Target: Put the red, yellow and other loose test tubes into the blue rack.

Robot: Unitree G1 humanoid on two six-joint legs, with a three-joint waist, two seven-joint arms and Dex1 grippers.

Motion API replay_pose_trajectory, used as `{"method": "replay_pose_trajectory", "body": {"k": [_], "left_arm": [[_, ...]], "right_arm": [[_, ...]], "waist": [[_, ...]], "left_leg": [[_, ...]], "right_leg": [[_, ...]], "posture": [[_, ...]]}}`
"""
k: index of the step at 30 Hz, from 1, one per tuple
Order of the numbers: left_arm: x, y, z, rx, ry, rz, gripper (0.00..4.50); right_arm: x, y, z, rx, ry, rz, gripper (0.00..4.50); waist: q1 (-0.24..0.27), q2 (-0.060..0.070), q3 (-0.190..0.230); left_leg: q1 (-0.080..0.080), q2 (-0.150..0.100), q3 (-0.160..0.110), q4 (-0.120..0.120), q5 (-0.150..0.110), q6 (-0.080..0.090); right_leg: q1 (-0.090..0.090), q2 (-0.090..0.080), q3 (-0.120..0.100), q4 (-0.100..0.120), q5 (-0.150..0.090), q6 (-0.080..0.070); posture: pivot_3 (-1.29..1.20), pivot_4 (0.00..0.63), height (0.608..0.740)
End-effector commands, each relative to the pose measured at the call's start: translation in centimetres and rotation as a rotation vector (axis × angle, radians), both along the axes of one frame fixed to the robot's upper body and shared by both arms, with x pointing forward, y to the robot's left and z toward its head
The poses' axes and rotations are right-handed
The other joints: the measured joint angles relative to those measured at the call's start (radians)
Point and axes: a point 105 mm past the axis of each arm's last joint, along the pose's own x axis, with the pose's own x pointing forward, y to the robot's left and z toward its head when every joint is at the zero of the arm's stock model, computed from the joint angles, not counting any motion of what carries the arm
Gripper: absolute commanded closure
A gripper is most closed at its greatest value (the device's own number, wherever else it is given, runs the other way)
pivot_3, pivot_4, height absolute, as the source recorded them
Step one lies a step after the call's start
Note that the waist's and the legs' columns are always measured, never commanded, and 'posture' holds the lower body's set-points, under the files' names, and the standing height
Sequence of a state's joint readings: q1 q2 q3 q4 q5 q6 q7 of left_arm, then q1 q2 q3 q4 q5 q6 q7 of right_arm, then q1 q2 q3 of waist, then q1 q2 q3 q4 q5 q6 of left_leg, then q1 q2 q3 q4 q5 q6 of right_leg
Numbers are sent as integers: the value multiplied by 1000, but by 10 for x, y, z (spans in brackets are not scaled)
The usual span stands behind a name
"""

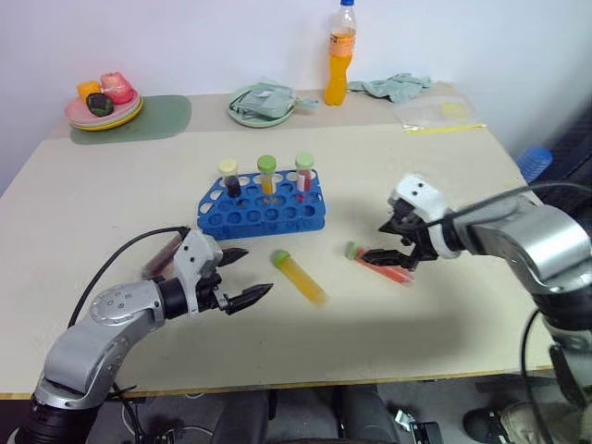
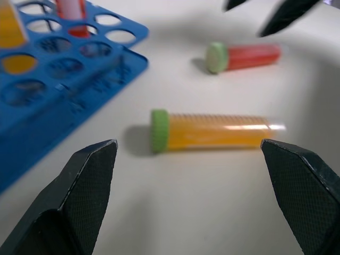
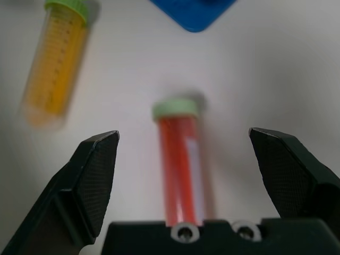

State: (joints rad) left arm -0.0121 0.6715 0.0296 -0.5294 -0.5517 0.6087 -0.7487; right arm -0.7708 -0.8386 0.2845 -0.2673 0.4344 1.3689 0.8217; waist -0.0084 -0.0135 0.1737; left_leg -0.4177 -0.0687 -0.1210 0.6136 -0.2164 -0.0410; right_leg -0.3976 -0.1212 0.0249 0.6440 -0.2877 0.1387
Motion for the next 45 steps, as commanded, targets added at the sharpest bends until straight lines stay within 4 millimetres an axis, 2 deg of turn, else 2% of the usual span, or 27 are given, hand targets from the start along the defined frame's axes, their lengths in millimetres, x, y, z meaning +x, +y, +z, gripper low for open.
{"method": "replay_pose_trajectory", "body": {"k": [1,4,11,14,19,20,22,25,27,29,31,33,35,38,42,45], "left_arm": [[-10,-12,2,13,-36,-74,41],[-16,-16,-1,8,-36,-83,41],[-22,-24,-3,-24,-39,-83,41],[-23,-27,-4,-36,-38,-79,0],[-22,-28,-5,-41,-40,-75,0],[-22,-28,-5,-42,-41,-74,0],[-21,-27,-6,-43,-41,-71,0],[-17,-23,-7,-42,-42,-49,0],[-11,-15,-7,-38,-60,-7,0],[4,-2,-5,-23,-105,92,0],[18,9,-1,-26,-145,175,0],[26,14,8,-66,-175,221,0],[32,16,11,-85,-185,239,0],[35,17,11,-47,-202,216,0],[38,20,18,-50,-209,214,0],[37,19,25,-54,-216,206,0]], "right_arm": [[5,4,3,-18,61,-38,155],[8,8,1,-37,124,-45,155],[11,1,-14,-140,170,-21,155],[11,1,-19,-159,188,-13,1052],[14,-1,-18,-173,173,-12,3617],[14,-2,-15,-171,161,-6,3783],[14,0,-7,-156,117,13,3783],[11,19,17,-68,-118,208,3783],[3,40,40,78,-352,363,3783],[-7,55,61,263,-547,424,3783],[-9,62,70,417,-630,368,3783],[-2,71,77,588,-703,238,3783],[7,82,76,676,-790,139,3783],[18,102,68,711,-869,66,3783],[35,116,57,715,-934,-38,3783],[45,118,46,711,-939,-107,3783]], "waist": [[1,0,0],[-2,0,0],[-5,0,0],[-5,0,0],[-5,0,0],[-5,0,0],[-4,0,0],[-3,0,0],[-2,0,0],[-3,-1,-1],[-6,-1,0],[-7,-1,0],[-7,0,0],[-8,0,-1],[-9,0,-1],[-11,0,-1]], "left_leg": [[-1,0,0,0,0,0],[-5,-2,-2,1,0,0],[-6,-2,-3,1,0,0],[-6,-2,-3,1,0,0],[-6,-2,-2,1,0,0],[-6,-2,0,1,0,0],[-6,-2,0,1,0,0],[-6,-2,0,1,0,0],[-7,-2,0,1,0,0],[-6,-2,0,1,0,0],[-6,-2,1,2,0,0],[-5,-2,0,2,1,-1],[-4,-2,-1,2,2,-2],[-4,-2,-1,1,2,-3],[-4,-2,-1,1,3,-4],[-4,-2,-1,1,3,-5]], "right_leg": [[-1,0,0,0,0,0],[-5,-1,0,1,1,1],[-7,-1,0,2,1,1],[-7,-1,0,2,1,1],[-7,0,0,3,1,1],[-7,0,0,3,1,1],[-7,0,0,3,1,1],[-8,0,0,3,1,1],[-7,0,-1,2,1,2],[-7,0,-1,3,1,2],[-7,1,0,4,1,2],[-7,2,0,6,1,2],[-7,2,0,6,1,2],[-7,2,0,7,1,1],[-8,2,0,7,1,1],[-7,2,0,7,1,1]], "posture": [[0,150,740],[0,150,740],[0,150,740],[0,150,740],[0,150,740],[0,150,740],[0,150,740],[0,150,740],[0,150,740],[0,150,740],[0,150,740],[0,150,740],[0,150,740],[0,150,740],[0,150,740],[0,150,740]]}}
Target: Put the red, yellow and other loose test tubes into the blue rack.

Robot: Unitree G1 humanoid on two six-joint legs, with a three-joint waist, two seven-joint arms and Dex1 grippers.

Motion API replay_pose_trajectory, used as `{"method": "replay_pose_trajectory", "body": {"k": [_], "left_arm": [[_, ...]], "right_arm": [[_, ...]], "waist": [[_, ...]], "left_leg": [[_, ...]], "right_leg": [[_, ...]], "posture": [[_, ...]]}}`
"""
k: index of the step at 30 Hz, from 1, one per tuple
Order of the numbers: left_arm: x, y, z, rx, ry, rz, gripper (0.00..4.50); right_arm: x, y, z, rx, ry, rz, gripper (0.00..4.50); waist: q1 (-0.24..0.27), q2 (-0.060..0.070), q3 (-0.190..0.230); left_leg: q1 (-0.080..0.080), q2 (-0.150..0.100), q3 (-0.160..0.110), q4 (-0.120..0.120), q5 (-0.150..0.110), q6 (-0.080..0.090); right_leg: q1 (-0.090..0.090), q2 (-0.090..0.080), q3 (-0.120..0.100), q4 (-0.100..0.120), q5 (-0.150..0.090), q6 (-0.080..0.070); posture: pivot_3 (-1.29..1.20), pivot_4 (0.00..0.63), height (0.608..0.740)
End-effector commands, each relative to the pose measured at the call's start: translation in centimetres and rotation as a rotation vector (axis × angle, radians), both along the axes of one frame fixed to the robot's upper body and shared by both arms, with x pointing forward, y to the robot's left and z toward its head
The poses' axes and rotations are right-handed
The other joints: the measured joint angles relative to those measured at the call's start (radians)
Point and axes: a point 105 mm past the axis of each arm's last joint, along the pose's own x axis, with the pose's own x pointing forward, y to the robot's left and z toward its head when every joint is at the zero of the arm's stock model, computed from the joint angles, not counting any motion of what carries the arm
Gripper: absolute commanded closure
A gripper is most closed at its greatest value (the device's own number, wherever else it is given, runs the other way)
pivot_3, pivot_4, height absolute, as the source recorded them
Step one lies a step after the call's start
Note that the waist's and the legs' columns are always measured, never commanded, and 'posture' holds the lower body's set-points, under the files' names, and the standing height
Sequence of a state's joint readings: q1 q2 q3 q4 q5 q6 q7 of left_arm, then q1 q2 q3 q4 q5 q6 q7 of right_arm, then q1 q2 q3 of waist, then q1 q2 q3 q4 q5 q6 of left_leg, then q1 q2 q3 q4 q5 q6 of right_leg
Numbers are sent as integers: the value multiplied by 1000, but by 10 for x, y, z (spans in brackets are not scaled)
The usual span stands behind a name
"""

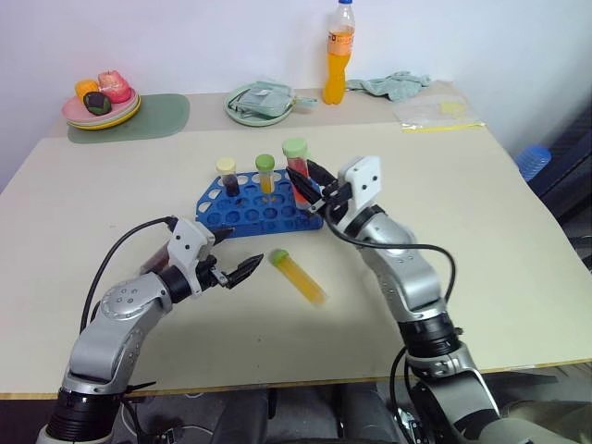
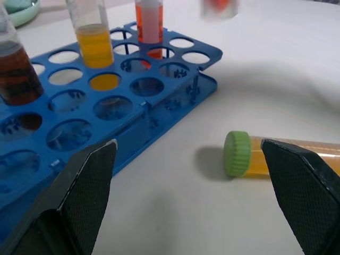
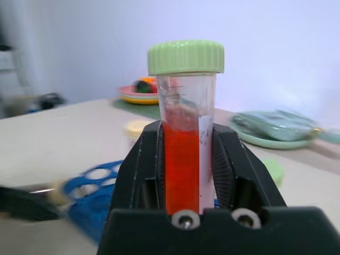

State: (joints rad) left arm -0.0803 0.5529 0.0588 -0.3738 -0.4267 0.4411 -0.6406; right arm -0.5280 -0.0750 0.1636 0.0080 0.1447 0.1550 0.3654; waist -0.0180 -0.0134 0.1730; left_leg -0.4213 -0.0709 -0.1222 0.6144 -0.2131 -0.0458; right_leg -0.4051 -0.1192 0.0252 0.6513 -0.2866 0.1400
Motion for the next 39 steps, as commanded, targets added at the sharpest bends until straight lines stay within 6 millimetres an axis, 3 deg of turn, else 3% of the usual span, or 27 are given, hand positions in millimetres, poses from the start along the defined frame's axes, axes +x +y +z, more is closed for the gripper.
{"method": "replay_pose_trajectory", "body": {"k": [1,7,23,29,31,35,39], "left_arm": [[-2,-1,19,-6,-53,-17,0],[-6,-8,28,-5,-53,-31,0],[-13,-5,22,3,-30,-30,0],[-13,-7,24,5,-30,-32,0],[-13,-7,25,4,-31,-33,0],[-13,-8,25,1,-30,-34,0],[-14,-7,25,0,-24,-33,0]], "right_arm": [[5,1,10,35,-67,-54,3783],[15,2,-9,16,-21,-78,3783],[21,8,-22,64,21,-57,3783],[15,5,-10,93,-23,-44,848],[13,0,0,78,-54,-62,128],[1,-22,17,37,-64,-63,128],[-19,-52,13,-90,82,-19,128]], "waist": [[-2,0,0],[-3,0,0],[-25,1,0],[-25,1,0],[-25,1,0],[-21,1,0],[-13,1,0]], "left_leg": [[0,0,0,0,0,0],[0,0,-2,-1,0,0],[2,0,-5,-2,1,-1],[2,0,-5,-2,1,-1],[2,0,-5,-2,1,-1],[2,0,-6,-1,1,-1],[2,0,-6,-1,0,-1]], "right_leg": [[0,0,0,0,0,0],[0,0,0,0,0,0],[1,1,0,2,0,0],[1,1,0,2,0,0],[0,1,0,2,0,0],[0,1,0,2,0,0],[1,1,0,2,0,0]], "posture": [[0,150,740],[0,150,740],[0,150,740],[0,150,740],[0,150,740],[0,150,740],[0,150,740]]}}
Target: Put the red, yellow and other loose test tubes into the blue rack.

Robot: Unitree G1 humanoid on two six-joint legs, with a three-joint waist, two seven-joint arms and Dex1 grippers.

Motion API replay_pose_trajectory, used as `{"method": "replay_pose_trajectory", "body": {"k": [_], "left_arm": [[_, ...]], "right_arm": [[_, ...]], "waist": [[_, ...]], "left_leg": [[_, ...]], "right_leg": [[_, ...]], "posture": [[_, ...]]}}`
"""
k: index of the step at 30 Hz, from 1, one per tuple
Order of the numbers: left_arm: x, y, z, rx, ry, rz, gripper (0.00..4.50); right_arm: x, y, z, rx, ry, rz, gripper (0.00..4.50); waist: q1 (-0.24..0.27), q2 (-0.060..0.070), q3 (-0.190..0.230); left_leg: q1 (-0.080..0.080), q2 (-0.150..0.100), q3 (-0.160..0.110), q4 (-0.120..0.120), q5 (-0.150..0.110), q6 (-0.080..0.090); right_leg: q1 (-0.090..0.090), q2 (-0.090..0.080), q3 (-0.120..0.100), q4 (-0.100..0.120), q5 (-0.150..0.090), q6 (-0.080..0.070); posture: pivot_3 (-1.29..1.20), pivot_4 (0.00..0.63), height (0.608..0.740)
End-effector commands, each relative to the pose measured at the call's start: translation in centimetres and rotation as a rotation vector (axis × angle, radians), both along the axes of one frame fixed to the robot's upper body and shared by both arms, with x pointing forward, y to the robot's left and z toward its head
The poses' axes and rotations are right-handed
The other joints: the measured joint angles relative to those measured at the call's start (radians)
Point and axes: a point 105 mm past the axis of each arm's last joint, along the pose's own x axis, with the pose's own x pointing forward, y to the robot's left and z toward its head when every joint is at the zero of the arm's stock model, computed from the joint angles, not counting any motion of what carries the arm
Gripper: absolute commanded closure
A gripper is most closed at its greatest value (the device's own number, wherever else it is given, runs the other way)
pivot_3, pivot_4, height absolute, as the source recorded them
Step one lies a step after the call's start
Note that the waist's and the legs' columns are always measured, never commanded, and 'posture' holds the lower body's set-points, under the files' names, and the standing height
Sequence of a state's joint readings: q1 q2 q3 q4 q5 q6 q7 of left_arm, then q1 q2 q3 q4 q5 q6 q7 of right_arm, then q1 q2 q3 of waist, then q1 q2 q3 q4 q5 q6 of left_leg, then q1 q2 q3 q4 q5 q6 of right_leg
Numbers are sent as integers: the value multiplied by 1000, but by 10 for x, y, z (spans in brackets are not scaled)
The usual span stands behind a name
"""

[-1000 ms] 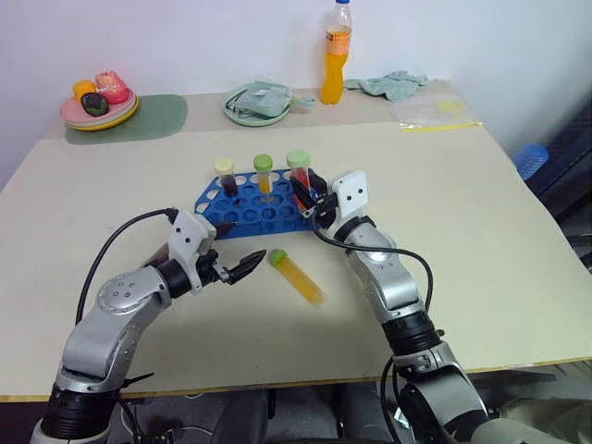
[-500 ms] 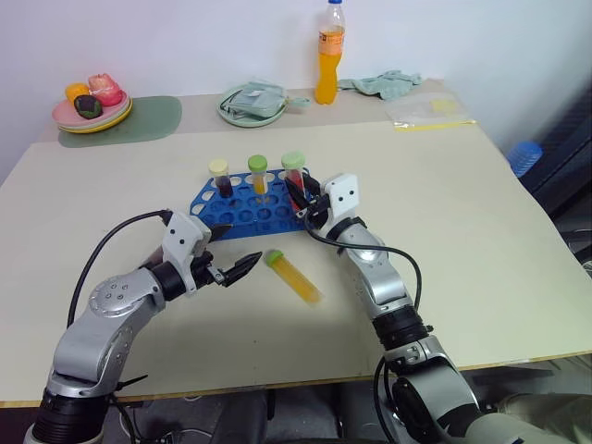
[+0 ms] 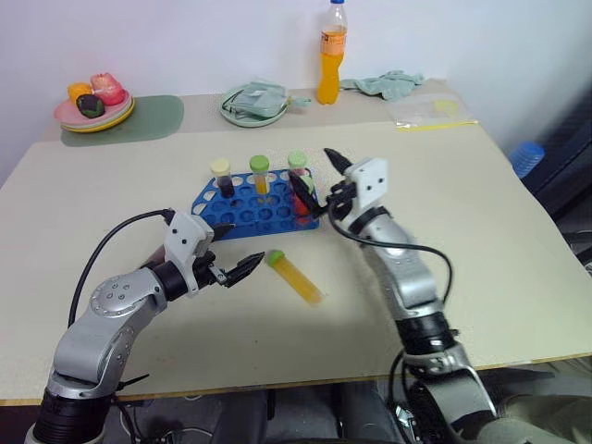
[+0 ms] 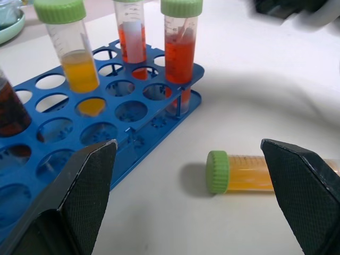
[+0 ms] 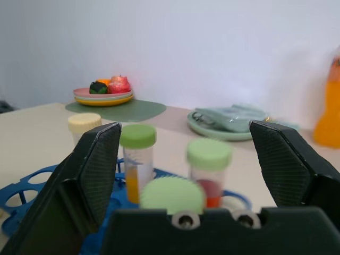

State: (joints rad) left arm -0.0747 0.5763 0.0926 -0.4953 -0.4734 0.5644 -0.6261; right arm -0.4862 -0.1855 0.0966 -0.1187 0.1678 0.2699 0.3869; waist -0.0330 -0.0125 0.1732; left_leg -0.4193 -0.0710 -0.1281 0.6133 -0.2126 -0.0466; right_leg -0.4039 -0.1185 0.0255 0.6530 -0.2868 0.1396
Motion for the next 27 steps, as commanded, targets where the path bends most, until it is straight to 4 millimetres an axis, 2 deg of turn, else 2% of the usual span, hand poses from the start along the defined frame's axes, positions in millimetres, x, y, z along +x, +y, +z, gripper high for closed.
{"method": "replay_pose_trajectory", "body": {"k": [1,4,6,8,11,17,21,27], "left_arm": [[-3,1,9,-1,-30,-12,0],[-2,10,4,29,-8,-5,0],[-3,16,-3,57,18,-20,0],[-4,21,-11,85,45,-42,0],[-9,27,-21,107,95,-89,0],[-26,38,-41,170,172,-173,0],[-39,42,-49,172,202,-185,0],[-53,39,-57,162,211,-163,0]], "right_arm": [[-24,-21,4,-72,139,69,128],[-44,-33,-7,-186,338,123,128],[-56,-32,-14,-276,460,159,128],[-66,-25,-17,-329,581,201,128],[-76,-4,-18,-345,729,289,128],[-76,25,-41,-452,922,387,128],[-62,38,-51,-444,1029,329,128],[-51,52,-58,-435,1137,266,128]], "waist": [[3,0,0],[9,0,0],[7,1,0],[3,2,1],[-1,2,1],[8,2,1],[9,1,0],[10,2,1]], "left_leg": [[0,0,0,0,0,0],[0,0,0,0,0,1],[0,1,1,0,0,1],[0,1,1,0,-1,1],[0,1,1,0,-1,1],[-1,1,0,0,-1,2],[-1,1,0,-1,-1,2],[-2,1,0,-1,-1,2]], "right_leg": [[0,0,0,0,0,0],[0,0,0,-1,0,0],[0,0,0,-1,0,-1],[0,0,0,-1,-1,-1],[0,0,0,-1,-1,-1],[0,-2,-1,-3,-1,-1],[0,-1,-1,-3,-1,-1],[-1,-1,0,-2,0,-1]], "posture": [[0,150,740],[0,150,740],[0,150,740],[0,150,740],[0,150,740],[0,150,740],[0,150,740],[0,150,740]]}}
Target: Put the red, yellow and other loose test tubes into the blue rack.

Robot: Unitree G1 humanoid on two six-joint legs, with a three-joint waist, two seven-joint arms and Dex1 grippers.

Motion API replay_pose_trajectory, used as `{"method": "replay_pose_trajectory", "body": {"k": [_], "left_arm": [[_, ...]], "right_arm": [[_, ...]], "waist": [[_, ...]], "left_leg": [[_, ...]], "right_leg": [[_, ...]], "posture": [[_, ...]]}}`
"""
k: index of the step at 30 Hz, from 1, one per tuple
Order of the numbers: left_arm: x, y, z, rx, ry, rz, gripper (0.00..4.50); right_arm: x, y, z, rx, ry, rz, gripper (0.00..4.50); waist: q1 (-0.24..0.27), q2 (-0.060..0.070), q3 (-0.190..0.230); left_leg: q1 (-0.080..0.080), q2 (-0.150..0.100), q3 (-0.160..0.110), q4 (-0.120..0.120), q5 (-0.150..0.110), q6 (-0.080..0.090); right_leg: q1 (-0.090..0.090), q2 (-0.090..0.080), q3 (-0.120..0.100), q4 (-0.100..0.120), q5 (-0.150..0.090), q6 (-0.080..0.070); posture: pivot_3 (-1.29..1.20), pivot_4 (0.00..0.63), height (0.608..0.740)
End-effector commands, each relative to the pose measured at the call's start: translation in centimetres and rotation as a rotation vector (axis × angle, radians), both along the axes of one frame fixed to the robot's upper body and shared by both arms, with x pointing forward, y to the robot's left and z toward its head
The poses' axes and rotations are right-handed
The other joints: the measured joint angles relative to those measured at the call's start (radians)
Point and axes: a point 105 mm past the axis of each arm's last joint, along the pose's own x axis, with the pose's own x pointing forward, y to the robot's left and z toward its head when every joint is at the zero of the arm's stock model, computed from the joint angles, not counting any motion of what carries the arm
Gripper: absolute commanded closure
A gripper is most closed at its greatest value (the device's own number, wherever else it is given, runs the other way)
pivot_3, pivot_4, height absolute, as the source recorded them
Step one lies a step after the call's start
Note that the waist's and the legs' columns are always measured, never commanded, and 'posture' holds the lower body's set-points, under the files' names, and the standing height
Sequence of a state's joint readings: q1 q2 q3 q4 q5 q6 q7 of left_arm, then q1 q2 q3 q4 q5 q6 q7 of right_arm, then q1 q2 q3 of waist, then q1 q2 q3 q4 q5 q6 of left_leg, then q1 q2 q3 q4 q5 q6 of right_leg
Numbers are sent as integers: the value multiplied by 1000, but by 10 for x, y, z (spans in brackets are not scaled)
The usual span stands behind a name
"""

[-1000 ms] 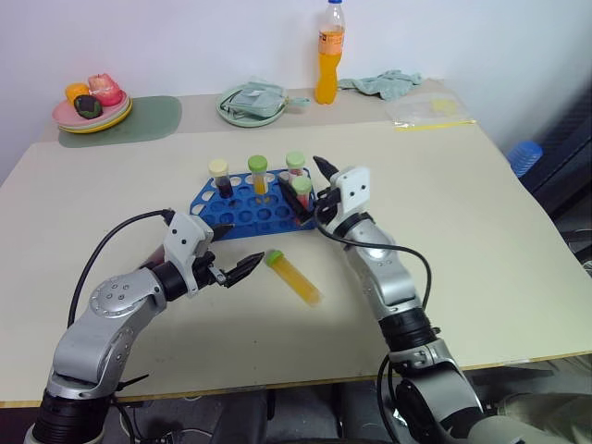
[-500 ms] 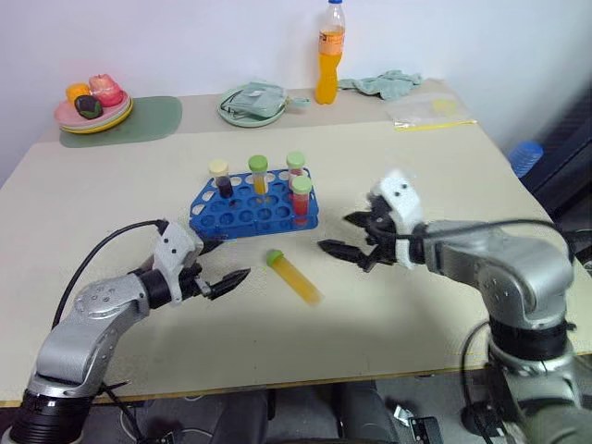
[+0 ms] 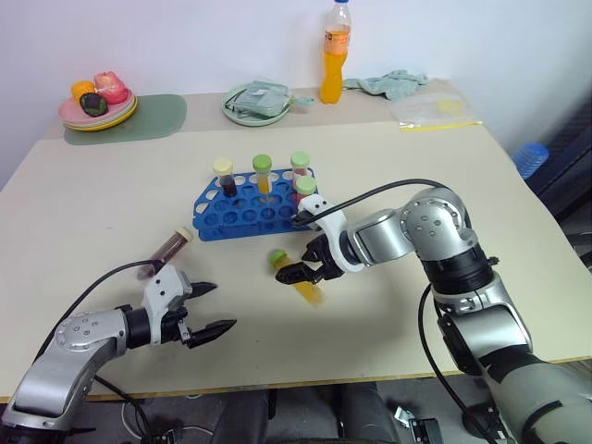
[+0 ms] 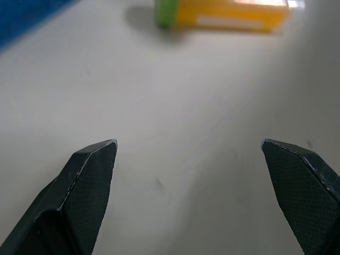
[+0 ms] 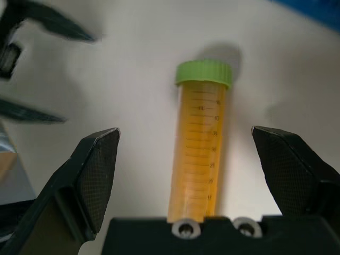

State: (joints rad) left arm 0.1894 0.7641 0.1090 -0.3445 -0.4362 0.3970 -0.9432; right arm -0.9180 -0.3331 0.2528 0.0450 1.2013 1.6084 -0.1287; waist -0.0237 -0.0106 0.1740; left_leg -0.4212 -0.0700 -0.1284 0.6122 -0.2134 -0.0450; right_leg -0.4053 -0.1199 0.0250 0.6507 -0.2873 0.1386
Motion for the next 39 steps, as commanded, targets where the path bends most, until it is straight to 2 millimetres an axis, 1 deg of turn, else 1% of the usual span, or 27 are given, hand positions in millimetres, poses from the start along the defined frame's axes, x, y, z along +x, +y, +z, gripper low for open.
{"method": "replay_pose_trajectory", "body": {"k": [1,4,5,7,10,12,13,15,17,19,20,21,22,23,25,26,30,34,36,39], "left_arm": [[-4,-4,12,-7,-64,1,0],[-9,-6,11,-12,-62,6,0],[-10,-6,10,-12,-61,9,0],[-10,-5,9,-11,-61,12,0],[-11,-3,7,-13,-61,17,0],[-9,-1,6,-14,-61,19,0],[-8,0,6,-13,-62,20,0],[-6,2,6,-12,-63,23,0],[-4,4,6,-11,-68,30,0],[-1,6,7,-15,-78,46,0],[1,8,9,-26,-86,61,0],[3,9,11,-37,-93,76,0],[4,10,13,-46,-98,87,0],[5,11,14,-55,-101,95,0],[8,11,18,-69,-111,110,0],[10,12,21,-85,-118,123,0],[18,12,33,-130,-141,164,0],[25,15,39,-126,-177,197,0],[26,13,44,-141,-193,208,0],[28,11,51,-158,-221,218,0]], "right_arm": [[6,7,5,-30,13,-24,128],[10,9,3,-50,46,-59,128],[11,10,3,-51,52,-65,341],[12,11,5,-54,59,-71,922],[11,13,8,-46,62,-67,2365],[10,13,12,-35,59,-60,3474],[9,14,16,-12,55,-51,3763],[5,14,24,48,39,-27,3763],[1,16,38,135,-31,-7,3763],[-2,15,55,208,-165,19,3763],[2,16,70,277,-341,9,3763],[0,17,87,368,-524,45,3763],[-6,18,99,434,-664,104,3763],[-13,18,104,492,-780,165,3763],[-15,19,99,519,-946,230,3763],[-12,21,97,532,-1014,228,3763],[6,37,95,595,-1162,171,3763],[26,53,88,617,-1191,96,3763],[36,58,83,618,-1191,48,3763],[44,62,73,611,-1186,15,3763]], "waist": [[2,0,0],[2,0,0],[2,0,0],[1,0,0],[0,1,0],[-2,1,0],[-3,1,0],[-5,1,0],[-7,1,0],[-8,1,0],[-9,1,0],[-10,0,0],[-9,0,0],[-10,0,0],[-19,0,0],[-25,0,0],[-35,0,0],[-30,0,0],[-23,0,0],[-17,0,0]], "left_leg": [[0,0,0,0,0,0],[0,0,0,0,0,0],[0,0,0,0,0,0],[0,0,0,0,0,0],[0,0,0,0,0,0],[0,0,1,0,0,0],[0,0,1,0,0,0],[0,0,0,0,0,0],[0,0,0,0,0,0],[-1,0,0,0,0,1],[-1,0,0,1,0,1],[-1,-1,0,1,0,1],[-1,-1,0,1,-1,1],[-1,-1,2,1,-1,1],[-1,-1,3,1,-1,2],[-1,-1,4,1,-1,2],[2,1,4,0,0,1],[2,0,1,0,0,0],[2,0,1,0,0,-1],[2,0,0,0,1,-1]], "right_leg": [[0,0,0,0,0,0],[0,0,0,0,0,0],[0,0,0,0,0,0],[0,0,0,0,0,0],[0,0,0,0,0,0],[0,1,0,0,0,0],[0,1,0,0,0,0],[0,1,0,0,0,0],[0,1,-1,0,0,0],[0,1,-1,0,0,0],[0,1,-1,0,0,0],[0,1,-1,0,0,1],[0,1,-2,0,0,1],[1,1,-3,0,0,1],[1,1,-3,-1,-1,2],[1,1,-3,0,-1,2],[0,3,-1,3,0,1],[1,2,0,3,0,1],[0,2,0,3,0,0],[0,2,0,3,0,0]], "posture": [[0,150,740],[0,150,740],[0,150,740],[0,150,740],[0,150,740],[0,150,740],[0,150,740],[0,150,740],[0,150,740],[0,150,740],[0,150,740],[0,150,740],[0,150,740],[0,150,740],[0,150,740],[0,150,740],[0,150,740],[0,150,740],[0,150,740],[0,150,740]]}}
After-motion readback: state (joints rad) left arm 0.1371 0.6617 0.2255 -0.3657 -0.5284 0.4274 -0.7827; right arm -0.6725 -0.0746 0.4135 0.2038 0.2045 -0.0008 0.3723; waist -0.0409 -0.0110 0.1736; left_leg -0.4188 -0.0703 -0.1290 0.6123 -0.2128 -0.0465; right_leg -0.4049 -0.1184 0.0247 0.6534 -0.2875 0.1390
